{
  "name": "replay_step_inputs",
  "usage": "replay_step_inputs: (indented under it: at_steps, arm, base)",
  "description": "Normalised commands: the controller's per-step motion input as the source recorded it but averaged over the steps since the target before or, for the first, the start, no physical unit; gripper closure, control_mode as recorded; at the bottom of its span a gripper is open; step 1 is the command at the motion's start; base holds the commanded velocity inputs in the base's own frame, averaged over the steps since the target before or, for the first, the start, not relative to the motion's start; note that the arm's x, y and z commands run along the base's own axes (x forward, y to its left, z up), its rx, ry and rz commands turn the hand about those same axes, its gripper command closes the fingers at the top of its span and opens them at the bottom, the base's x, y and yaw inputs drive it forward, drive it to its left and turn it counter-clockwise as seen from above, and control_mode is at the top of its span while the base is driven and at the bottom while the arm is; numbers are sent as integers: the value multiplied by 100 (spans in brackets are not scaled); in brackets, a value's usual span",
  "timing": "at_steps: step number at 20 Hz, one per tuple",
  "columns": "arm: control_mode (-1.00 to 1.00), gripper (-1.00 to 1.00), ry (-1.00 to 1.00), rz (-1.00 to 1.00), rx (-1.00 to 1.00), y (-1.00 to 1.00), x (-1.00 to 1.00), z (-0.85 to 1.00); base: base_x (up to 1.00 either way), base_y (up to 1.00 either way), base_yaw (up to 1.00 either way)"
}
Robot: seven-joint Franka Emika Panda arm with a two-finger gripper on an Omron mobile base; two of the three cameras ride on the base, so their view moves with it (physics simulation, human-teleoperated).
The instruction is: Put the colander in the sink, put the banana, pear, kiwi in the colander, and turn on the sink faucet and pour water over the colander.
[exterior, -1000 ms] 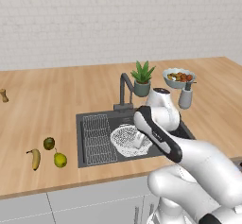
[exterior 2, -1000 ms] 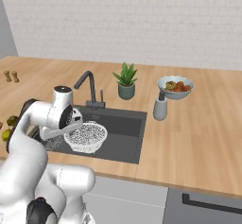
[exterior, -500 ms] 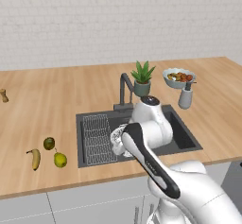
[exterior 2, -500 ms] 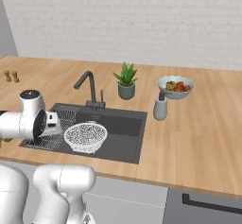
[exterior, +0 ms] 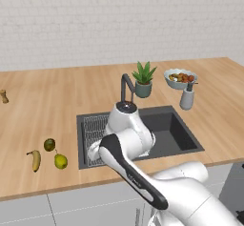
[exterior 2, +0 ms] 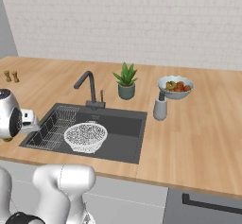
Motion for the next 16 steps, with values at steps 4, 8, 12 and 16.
replay_step_inputs:
  at_steps: [4, 8, 12, 16]
  arm:
    - [-100, -100, 1, 0, 0, 63, 4, 2]
    - [-100, -100, 1, 0, 0, 31, 18, 0]
    - [-100, -100, 0, 0, 0, 20, 20, -1]
    - [-100, -100, 0, 0, 0, 23, 8, 0]
  base:
    - [0, 0, 0]
    - [0, 0, 0]
    - [0, 0, 0]
    - [0, 0, 0]
